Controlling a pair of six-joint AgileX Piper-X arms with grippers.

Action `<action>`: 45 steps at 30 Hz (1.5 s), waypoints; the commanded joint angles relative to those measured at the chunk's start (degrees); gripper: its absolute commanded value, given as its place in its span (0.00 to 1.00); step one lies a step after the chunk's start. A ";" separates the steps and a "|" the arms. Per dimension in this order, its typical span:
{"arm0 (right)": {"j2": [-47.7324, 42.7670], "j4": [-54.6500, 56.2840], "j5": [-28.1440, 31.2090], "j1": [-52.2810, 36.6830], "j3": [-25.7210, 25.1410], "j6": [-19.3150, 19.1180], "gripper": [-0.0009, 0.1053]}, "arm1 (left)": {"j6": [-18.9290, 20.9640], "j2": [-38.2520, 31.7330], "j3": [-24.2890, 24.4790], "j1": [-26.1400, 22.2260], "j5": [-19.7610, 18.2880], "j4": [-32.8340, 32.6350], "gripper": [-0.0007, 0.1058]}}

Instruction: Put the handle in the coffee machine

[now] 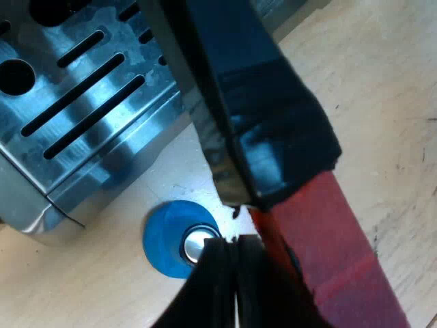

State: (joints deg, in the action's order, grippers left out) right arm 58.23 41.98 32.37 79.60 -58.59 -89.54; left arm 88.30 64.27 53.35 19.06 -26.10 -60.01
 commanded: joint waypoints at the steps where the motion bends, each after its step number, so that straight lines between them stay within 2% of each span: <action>1: -0.46 0.28 -0.14 -0.10 -0.64 0.01 0.11 | 0.64 -1.07 0.29 1.24 -9.89 -0.37 0.01; 4: -0.46 0.27 -0.14 -0.10 -0.64 0.48 0.11 | 0.64 -1.07 0.29 1.88 -9.73 -0.37 0.01; 10: -0.46 0.27 -0.14 -0.10 -0.64 0.85 0.11 | 1.89 -1.07 0.29 6.84 -9.24 0.39 0.01; 12: -0.46 0.27 -0.14 -0.10 -0.64 0.80 0.11 | 2.32 -1.07 0.29 10.09 -6.36 2.03 0.01; 14: -0.46 0.27 -0.14 -0.10 -0.64 0.80 0.11 | 2.87 -1.07 0.29 10.99 -5.37 2.52 0.01; 15: -0.46 0.27 -0.14 -0.10 -0.64 0.91 0.11 | 3.20 -1.07 0.29 13.17 -5.06 4.12 0.01; 19: -0.46 0.27 -0.14 -0.10 -0.64 0.88 0.11 | 3.19 -1.07 0.29 14.63 -5.06 5.99 0.01; 21: -0.46 0.27 -0.14 -0.10 -0.64 0.88 0.11 | 3.19 -1.07 0.29 14.76 -6.41 7.45 0.01; 24: -0.46 0.27 -0.14 -0.10 -0.64 1.04 0.11 | 3.19 -1.07 0.29 14.75 -11.25 10.32 0.01; 30: -0.46 0.27 -0.14 -0.10 -0.64 1.04 0.11 | 3.19 -1.07 0.29 14.75 -11.53 10.38 0.01; 32: -0.46 0.27 0.29 -0.10 -0.64 1.04 0.11 | 3.07 -1.07 0.29 14.75 -9.39 8.61 0.01; 36: -0.46 0.27 2.41 -0.10 -0.64 1.04 0.11 | 2.61 -1.07 0.29 14.75 -8.01 7.29 0.01; 37: -0.46 0.27 2.91 -0.10 -0.64 1.04 0.11 | 2.02 -1.07 0.29 14.75 -6.52 6.20 0.01; 38: -0.46 0.27 3.50 -0.10 -0.64 1.39 0.15 | -0.62 -1.07 0.29 14.75 -0.73 2.67 0.01; 40: -0.46 0.27 3.49 -0.10 -0.64 2.94 0.26 | -1.19 -1.31 0.29 14.75 2.36 0.14 0.01; 42: -0.46 0.27 3.38 -0.10 -0.64 4.13 0.37 | -1.19 -2.06 -0.28 14.75 3.43 -0.61 0.01; 44: -0.46 0.27 3.38 -0.10 -0.64 4.53 0.41 | -1.19 -3.70 -1.27 14.75 4.65 -0.62 0.01; 45: -0.46 0.27 3.38 -0.10 -0.64 4.84 0.49 | -1.19 -4.83 -1.90 14.75 5.44 -0.79 0.01</action>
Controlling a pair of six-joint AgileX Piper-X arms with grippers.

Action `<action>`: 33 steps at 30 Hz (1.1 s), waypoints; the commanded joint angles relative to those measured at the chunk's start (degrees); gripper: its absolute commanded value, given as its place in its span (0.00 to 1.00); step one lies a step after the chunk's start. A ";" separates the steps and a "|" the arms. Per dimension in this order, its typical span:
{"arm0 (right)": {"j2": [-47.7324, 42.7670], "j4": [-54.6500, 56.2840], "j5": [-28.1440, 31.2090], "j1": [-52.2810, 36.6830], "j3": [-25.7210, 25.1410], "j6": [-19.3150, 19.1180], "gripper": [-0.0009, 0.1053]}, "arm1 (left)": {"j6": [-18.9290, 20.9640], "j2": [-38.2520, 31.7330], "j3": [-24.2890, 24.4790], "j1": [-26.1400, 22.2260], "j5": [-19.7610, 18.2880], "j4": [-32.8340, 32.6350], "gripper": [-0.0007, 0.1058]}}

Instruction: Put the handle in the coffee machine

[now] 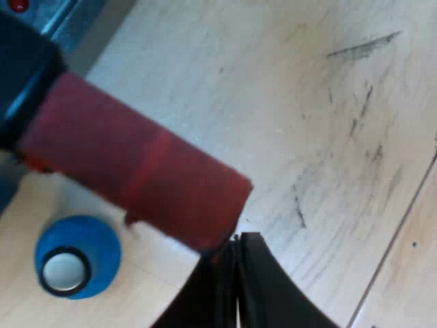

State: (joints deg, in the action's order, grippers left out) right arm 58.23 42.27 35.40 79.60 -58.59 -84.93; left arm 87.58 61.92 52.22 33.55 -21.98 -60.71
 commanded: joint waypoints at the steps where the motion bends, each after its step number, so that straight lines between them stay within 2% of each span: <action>1: -0.46 -0.03 0.35 -0.10 -0.64 0.29 0.52 | -0.48 -3.43 -1.23 0.14 1.96 -0.43 0.01; 5: -0.46 -0.03 0.35 -0.10 -0.64 0.26 0.56 | -0.74 -6.36 -2.62 -2.41 2.10 -1.79 0.01; 10: -0.46 -0.03 0.23 -0.10 -0.64 0.26 0.57 | -0.89 -10.73 -3.81 -10.29 2.10 -2.12 0.01; 13: -0.46 -0.03 -2.21 -0.10 -0.64 0.26 0.57 | -0.89 -13.81 -3.78 -14.55 2.10 -2.12 0.01; 18: -0.46 -0.03 -1.88 -0.10 -0.64 0.26 0.57 | -0.89 -17.97 -3.78 -19.51 2.10 -2.75 0.04; 22: -0.46 -0.03 1.85 -0.10 -0.64 0.09 0.57 | -1.06 -20.17 -3.78 -22.11 2.10 -4.86 0.20; 23: -0.46 -0.03 2.45 -0.10 -0.64 0.09 0.57 | -1.22 -20.59 -3.78 -22.51 2.10 -5.30 0.26; 25: -0.46 -0.03 4.39 -0.10 -0.64 0.09 0.57 | -1.32 -22.45 -3.78 -24.33 2.10 -6.45 0.45; 28: -0.46 -0.03 4.44 -0.10 -0.64 0.09 0.57 | -1.46 -24.77 -3.78 -25.68 2.10 -7.03 0.62; 30: -0.46 -0.03 4.44 -0.10 -0.64 0.47 0.57 | -1.46 -25.90 -3.78 -25.75 2.10 -7.30 0.66; 33: -0.46 -0.03 4.36 -0.10 -0.64 1.06 0.57 | -1.46 -27.52 -3.78 -25.75 1.99 -7.60 0.67</action>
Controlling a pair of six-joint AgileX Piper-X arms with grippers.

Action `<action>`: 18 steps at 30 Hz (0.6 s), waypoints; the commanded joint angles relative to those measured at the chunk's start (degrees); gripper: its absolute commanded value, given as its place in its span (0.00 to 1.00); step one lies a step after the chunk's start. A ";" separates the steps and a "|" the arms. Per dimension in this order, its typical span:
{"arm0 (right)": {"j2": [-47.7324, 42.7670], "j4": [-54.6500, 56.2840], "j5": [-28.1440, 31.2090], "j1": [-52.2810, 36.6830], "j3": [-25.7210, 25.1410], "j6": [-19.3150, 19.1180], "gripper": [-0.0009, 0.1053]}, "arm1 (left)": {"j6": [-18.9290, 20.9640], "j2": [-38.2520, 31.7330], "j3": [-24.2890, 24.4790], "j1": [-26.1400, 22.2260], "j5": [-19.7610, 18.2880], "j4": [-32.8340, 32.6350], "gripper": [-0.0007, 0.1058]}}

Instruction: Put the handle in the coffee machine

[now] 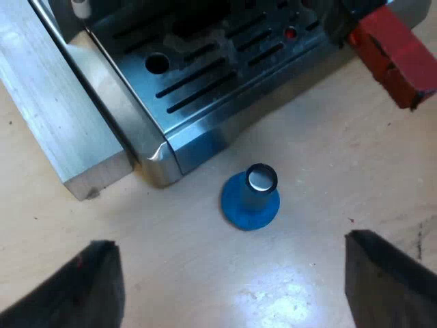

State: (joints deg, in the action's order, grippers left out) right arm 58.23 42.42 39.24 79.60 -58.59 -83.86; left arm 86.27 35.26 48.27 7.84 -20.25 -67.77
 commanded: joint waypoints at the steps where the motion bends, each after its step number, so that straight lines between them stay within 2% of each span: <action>1: -0.46 -0.17 0.52 -0.26 -0.64 -0.01 0.57 | -0.15 -1.30 0.28 -0.04 0.26 -0.53 0.67; 3: -0.53 -0.17 -0.80 -1.21 -0.79 -0.01 0.57 | -0.15 -1.87 0.69 -0.04 0.26 -0.53 0.67; 7: -0.53 -0.17 -9.19 -6.84 -2.88 -0.34 0.57 | -0.15 -1.96 3.86 -0.04 0.26 -0.11 0.67; 9: -0.53 -0.17 -11.47 -10.48 -4.53 -0.34 0.57 | -0.15 -1.96 5.70 -0.04 0.26 0.69 0.67; 13: -1.23 -0.17 -17.17 -18.34 -8.22 -5.27 0.57 | -0.15 -1.96 10.38 -0.04 0.26 3.88 0.67; 15: -1.63 -0.17 -18.00 -19.70 -9.06 -5.75 0.57 | -0.15 -1.96 11.97 -0.04 0.26 5.86 0.67; 18: -3.84 0.72 -22.01 -26.74 -11.50 -6.37 0.57 | -0.15 -1.96 14.04 -0.04 0.79 10.65 0.67</action>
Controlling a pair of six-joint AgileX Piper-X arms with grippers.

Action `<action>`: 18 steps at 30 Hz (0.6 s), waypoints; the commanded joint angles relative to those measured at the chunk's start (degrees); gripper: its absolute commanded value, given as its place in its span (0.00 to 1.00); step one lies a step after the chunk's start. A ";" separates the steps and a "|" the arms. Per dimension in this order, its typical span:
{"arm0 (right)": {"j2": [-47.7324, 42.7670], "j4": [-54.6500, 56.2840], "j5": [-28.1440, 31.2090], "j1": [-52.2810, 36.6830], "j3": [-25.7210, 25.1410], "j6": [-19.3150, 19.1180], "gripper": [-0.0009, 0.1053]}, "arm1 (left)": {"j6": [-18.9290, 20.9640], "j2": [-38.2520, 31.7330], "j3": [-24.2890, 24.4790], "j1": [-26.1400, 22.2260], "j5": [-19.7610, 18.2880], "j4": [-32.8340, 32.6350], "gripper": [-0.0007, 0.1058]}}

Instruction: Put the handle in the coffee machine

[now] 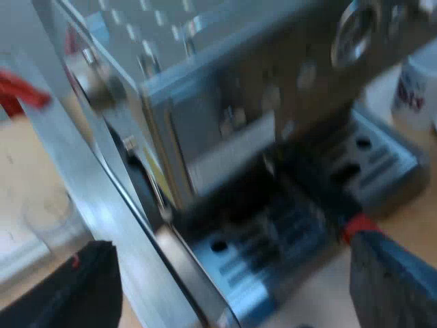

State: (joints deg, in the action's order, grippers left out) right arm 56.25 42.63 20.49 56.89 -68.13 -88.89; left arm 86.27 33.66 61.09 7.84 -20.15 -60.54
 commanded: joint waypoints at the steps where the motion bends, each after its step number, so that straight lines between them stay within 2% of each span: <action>1: -2.61 1.23 -4.27 -6.22 -2.61 -1.71 0.57 | -0.15 -0.36 1.71 -0.04 0.76 5.62 0.67; 4: -4.88 4.26 -6.48 -12.64 -3.68 -3.28 0.57 | -0.15 -0.36 1.84 -0.04 0.89 10.80 0.67; 7: -7.40 6.95 -9.16 -19.94 -3.91 -4.10 0.57 | 0.71 -0.36 1.84 -0.04 1.52 12.92 0.67; 10: -9.33 9.35 -10.85 -25.48 -3.91 -5.80 0.57 | 2.37 -0.36 1.84 -0.04 1.79 12.79 0.67; 13: -10.76 11.87 -12.36 -30.48 -3.91 -7.51 0.57 | 2.45 -0.36 1.84 -0.04 4.21 12.04 0.67; 14: -12.29 14.37 -13.55 -35.88 -3.91 -9.13 0.57 | 2.45 -0.36 1.84 -0.04 5.16 11.68 0.67; 18: -14.55 19.44 -16.41 -44.92 -3.77 -14.29 0.57 | 3.65 -0.49 1.84 -0.04 5.43 11.07 0.67</action>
State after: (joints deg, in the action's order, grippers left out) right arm 42.53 60.51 5.21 14.76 -71.61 -100.96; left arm 88.93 33.66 62.58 7.84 -15.72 -49.67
